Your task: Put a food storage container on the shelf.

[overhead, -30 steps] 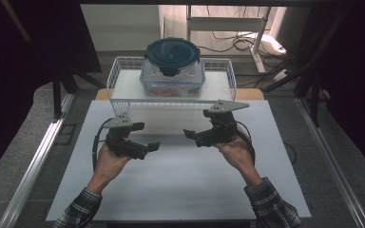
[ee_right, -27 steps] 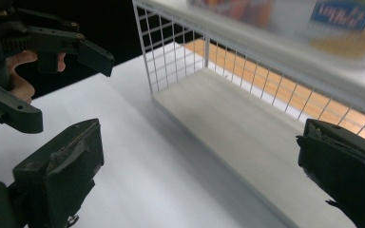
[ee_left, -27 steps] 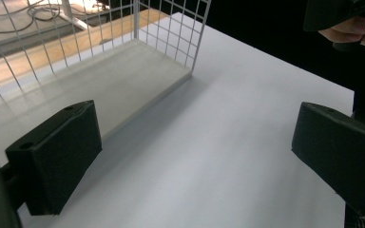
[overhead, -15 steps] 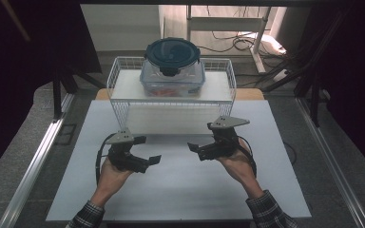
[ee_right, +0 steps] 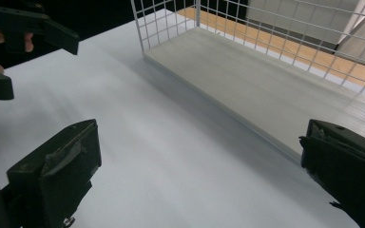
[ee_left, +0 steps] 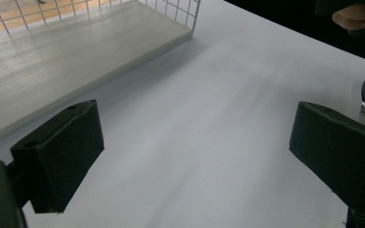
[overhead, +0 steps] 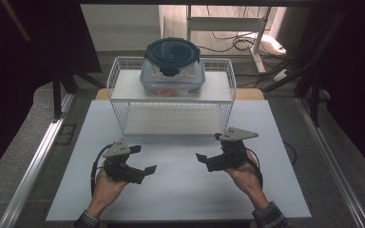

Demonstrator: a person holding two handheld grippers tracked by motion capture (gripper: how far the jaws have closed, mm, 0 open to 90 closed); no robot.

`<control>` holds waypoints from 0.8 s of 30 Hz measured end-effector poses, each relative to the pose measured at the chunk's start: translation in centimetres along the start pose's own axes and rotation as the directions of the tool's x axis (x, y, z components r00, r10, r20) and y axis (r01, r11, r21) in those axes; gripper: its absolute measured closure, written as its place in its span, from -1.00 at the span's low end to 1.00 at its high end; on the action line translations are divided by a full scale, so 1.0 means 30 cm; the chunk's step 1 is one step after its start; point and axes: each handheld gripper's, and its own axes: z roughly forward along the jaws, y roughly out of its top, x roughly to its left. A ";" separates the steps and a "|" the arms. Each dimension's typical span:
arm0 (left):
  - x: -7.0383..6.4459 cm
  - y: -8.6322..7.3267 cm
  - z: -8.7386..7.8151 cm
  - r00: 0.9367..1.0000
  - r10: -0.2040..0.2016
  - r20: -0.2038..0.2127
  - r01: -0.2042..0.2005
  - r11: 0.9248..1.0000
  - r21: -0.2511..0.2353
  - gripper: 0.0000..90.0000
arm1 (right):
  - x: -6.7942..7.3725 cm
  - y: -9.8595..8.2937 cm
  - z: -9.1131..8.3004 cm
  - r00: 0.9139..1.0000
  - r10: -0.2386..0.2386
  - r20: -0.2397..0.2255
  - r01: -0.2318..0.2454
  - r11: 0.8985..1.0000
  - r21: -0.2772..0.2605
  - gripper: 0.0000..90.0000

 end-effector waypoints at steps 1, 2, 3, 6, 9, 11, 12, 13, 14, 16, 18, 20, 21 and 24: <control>-0.002 -0.007 -0.004 1.000 -0.002 -0.003 0.002 1.000 0.002 -0.91 | 0.001 -0.006 -0.005 1.000 0.002 0.002 -0.002 1.000 0.003 -1.00; -0.004 -0.014 -0.008 1.000 -0.005 -0.005 0.005 1.000 0.002 -0.91 | 0.003 -0.011 -0.011 1.000 0.004 0.005 -0.004 1.000 0.004 -1.00; -0.005 -0.020 -0.013 1.000 -0.006 -0.010 0.006 1.000 0.002 -0.91 | 0.004 -0.017 -0.015 1.000 0.006 0.008 -0.006 1.000 0.005 -1.00; -0.008 -0.040 -0.027 1.000 -0.011 -0.024 0.011 1.000 0.004 -0.90 | 0.011 -0.034 -0.028 1.000 0.022 0.015 -0.022 1.000 0.004 -1.00; -0.011 -0.059 -0.038 0.999 -0.019 -0.029 0.019 1.000 0.006 -0.89 | 0.017 -0.051 -0.035 0.999 0.025 0.021 -0.026 1.000 0.005 -1.00; -0.012 -0.073 -0.043 0.999 -0.026 -0.031 0.026 1.000 0.010 -0.89 | 0.023 -0.064 -0.037 0.999 0.021 0.027 -0.022 1.000 0.012 -1.00; -0.012 -0.079 -0.046 0.999 -0.024 -0.035 0.025 1.000 0.014 -0.89 | 0.025 -0.071 -0.038 0.999 0.019 0.029 -0.020 1.000 0.015 -1.00; -0.014 -0.086 -0.048 0.999 -0.024 -0.043 0.024 1.000 0.018 -0.89 | 0.028 -0.077 -0.039 0.999 0.016 0.032 -0.017 1.000 0.019 -1.00; -0.015 -0.092 -0.051 0.998 -0.019 -0.052 0.020 1.000 0.023 -0.89 | 0.030 -0.084 -0.041 0.999 0.013 0.034 -0.014 1.000 0.024 -1.00; -0.016 -0.104 -0.057 0.998 -0.016 -0.065 0.018 0.999 0.032 -0.89 | 0.034 -0.096 -0.046 0.999 0.004 0.040 -0.005 1.000 0.028 -1.00; -0.015 -0.116 -0.064 0.997 -0.020 -0.071 0.022 0.999 0.036 -0.89 | 0.035 -0.108 -0.052 0.999 0.004 0.045 -0.005 1.000 0.028 -1.00; -0.015 -0.127 -0.071 0.997 -0.025 -0.073 0.028 0.999 0.039 -0.89 | 0.034 -0.120 -0.058 0.999 0.005 0.048 -0.007 1.000 0.028 -1.00; -0.016 -0.132 -0.073 0.997 -0.024 -0.077 0.027 0.999 0.043 -0.89 | 0.033 -0.125 -0.062 0.999 0.006 0.049 -0.007 1.000 0.029 -1.00; -0.020 -0.149 -0.083 0.996 -0.020 -0.090 0.025 0.998 0.054 -0.89 | 0.033 -0.144 -0.070 0.998 0.005 0.058 -0.007 0.999 0.033 -1.00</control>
